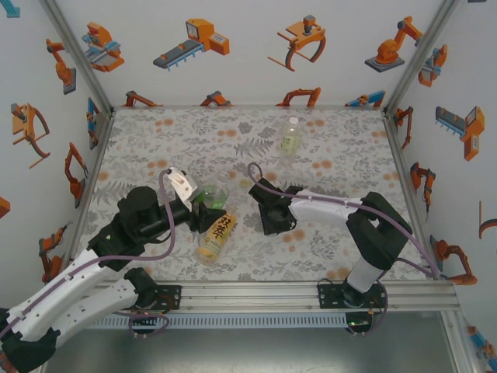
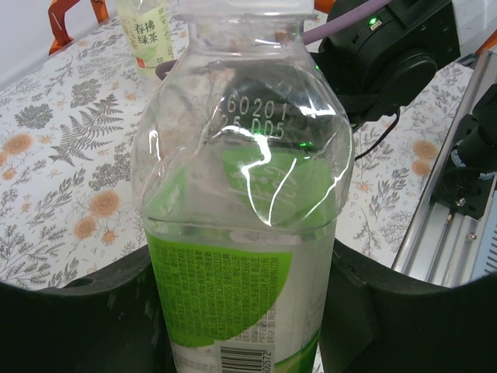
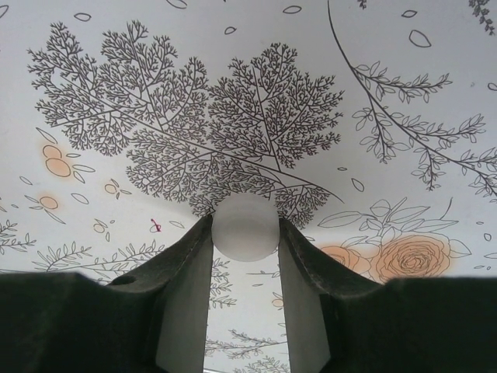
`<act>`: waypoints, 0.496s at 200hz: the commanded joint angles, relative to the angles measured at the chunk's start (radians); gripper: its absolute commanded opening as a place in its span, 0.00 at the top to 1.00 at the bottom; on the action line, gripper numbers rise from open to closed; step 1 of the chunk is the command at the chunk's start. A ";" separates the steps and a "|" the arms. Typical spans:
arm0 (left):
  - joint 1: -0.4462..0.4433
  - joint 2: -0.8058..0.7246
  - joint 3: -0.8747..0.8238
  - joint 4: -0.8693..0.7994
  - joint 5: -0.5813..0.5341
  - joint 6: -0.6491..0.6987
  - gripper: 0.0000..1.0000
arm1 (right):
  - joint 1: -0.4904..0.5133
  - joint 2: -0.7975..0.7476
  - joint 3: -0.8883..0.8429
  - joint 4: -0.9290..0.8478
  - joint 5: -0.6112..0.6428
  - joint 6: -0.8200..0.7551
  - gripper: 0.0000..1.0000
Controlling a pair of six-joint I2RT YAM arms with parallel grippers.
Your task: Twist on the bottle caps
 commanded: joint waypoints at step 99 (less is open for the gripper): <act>0.002 0.082 0.047 -0.116 0.099 0.179 0.97 | 0.009 -0.455 0.011 -0.025 -0.089 -0.224 0.73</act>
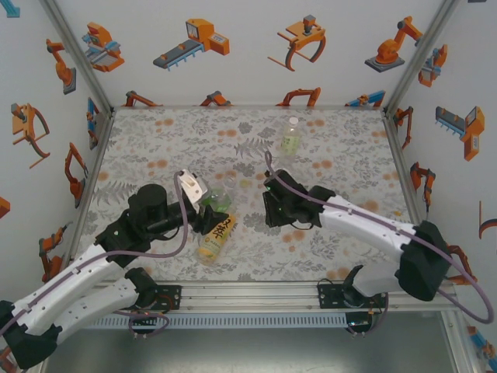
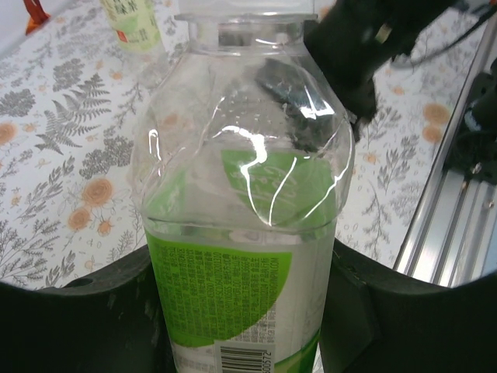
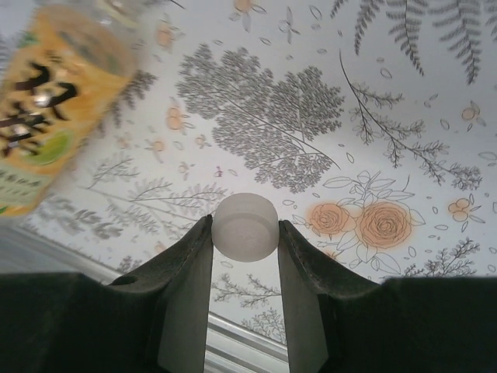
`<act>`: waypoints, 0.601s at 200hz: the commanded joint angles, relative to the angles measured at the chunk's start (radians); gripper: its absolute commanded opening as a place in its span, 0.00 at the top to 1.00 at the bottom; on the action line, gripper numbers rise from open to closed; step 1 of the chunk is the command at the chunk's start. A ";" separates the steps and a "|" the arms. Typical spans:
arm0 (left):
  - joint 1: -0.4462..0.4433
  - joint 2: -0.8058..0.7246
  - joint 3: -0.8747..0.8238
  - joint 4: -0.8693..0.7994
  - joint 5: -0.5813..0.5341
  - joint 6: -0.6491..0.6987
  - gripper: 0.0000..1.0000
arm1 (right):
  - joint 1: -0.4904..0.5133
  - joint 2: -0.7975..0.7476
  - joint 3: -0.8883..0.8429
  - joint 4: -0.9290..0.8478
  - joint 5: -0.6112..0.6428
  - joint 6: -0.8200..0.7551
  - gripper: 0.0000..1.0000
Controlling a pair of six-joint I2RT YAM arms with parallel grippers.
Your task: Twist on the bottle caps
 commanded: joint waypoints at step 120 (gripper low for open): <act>-0.067 0.002 0.158 -0.344 0.102 0.454 1.00 | 0.006 -0.348 0.165 0.199 -0.546 -0.502 0.86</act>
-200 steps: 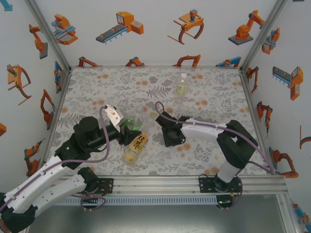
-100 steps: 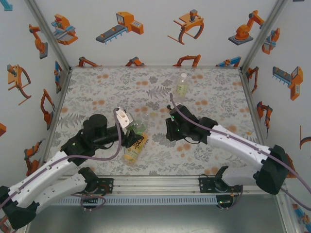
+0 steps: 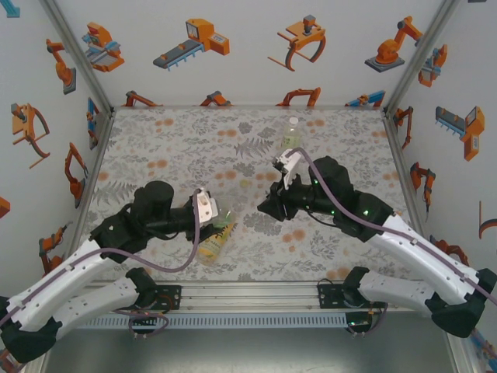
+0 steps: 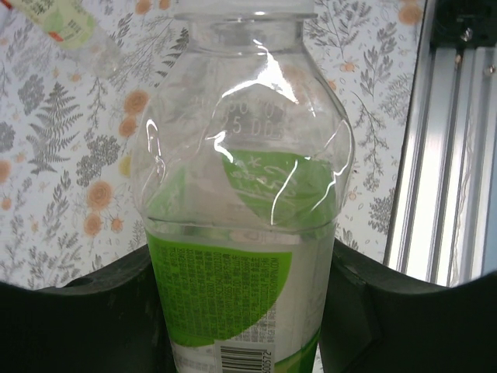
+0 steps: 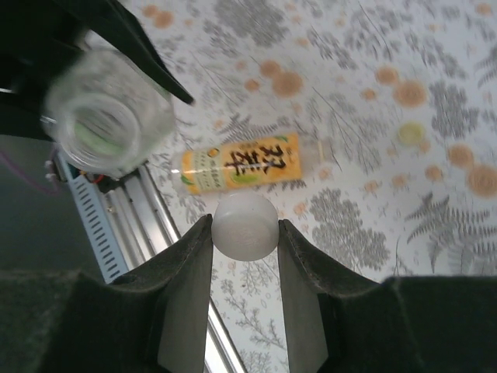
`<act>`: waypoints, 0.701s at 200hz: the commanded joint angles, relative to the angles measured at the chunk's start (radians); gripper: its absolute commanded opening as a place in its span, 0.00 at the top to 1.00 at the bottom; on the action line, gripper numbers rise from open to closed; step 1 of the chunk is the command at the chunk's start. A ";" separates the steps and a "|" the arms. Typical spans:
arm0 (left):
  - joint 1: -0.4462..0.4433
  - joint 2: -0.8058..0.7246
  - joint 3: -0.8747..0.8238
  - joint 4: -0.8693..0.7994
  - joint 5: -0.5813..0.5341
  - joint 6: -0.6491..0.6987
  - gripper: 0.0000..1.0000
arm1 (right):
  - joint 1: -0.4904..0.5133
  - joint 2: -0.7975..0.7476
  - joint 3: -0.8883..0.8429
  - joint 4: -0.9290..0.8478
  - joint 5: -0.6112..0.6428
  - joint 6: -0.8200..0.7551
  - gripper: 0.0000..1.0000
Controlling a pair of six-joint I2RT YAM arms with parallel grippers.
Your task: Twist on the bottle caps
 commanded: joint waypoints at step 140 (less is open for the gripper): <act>-0.031 -0.007 0.060 -0.046 0.058 0.102 1.00 | 0.084 -0.010 0.027 0.151 -0.348 -0.292 0.88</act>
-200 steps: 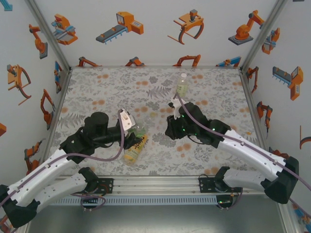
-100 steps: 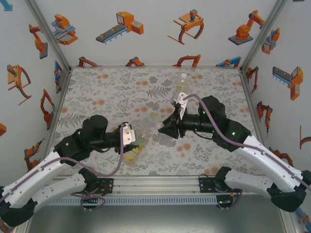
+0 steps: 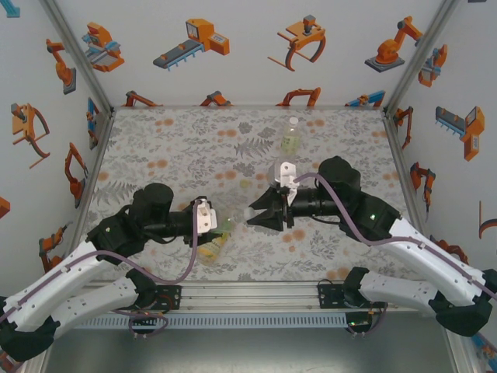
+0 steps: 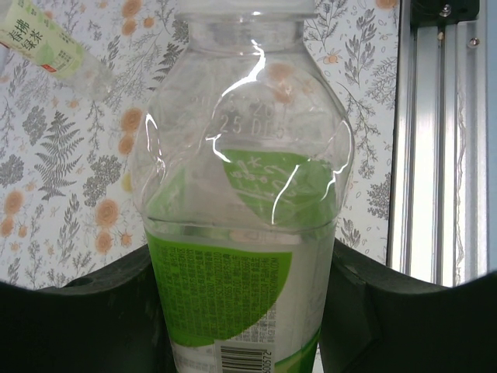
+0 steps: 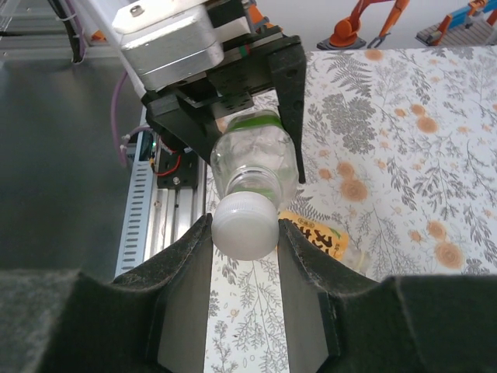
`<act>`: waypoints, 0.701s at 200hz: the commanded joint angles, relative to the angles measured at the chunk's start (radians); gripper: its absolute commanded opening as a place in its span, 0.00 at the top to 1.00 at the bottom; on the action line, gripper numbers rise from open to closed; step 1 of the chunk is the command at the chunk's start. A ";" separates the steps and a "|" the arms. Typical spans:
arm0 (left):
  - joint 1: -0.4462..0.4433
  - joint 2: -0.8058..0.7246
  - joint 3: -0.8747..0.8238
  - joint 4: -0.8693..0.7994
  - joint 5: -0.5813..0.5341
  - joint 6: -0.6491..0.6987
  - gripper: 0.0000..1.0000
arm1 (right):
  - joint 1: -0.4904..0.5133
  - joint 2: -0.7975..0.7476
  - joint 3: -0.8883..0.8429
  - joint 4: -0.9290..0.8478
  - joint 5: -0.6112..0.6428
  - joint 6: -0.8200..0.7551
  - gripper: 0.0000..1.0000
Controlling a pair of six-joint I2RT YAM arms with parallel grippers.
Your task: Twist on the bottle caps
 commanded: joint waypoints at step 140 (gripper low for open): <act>-0.010 0.004 0.041 -0.003 0.042 0.023 1.00 | 0.051 0.050 0.055 -0.004 0.119 -0.064 0.92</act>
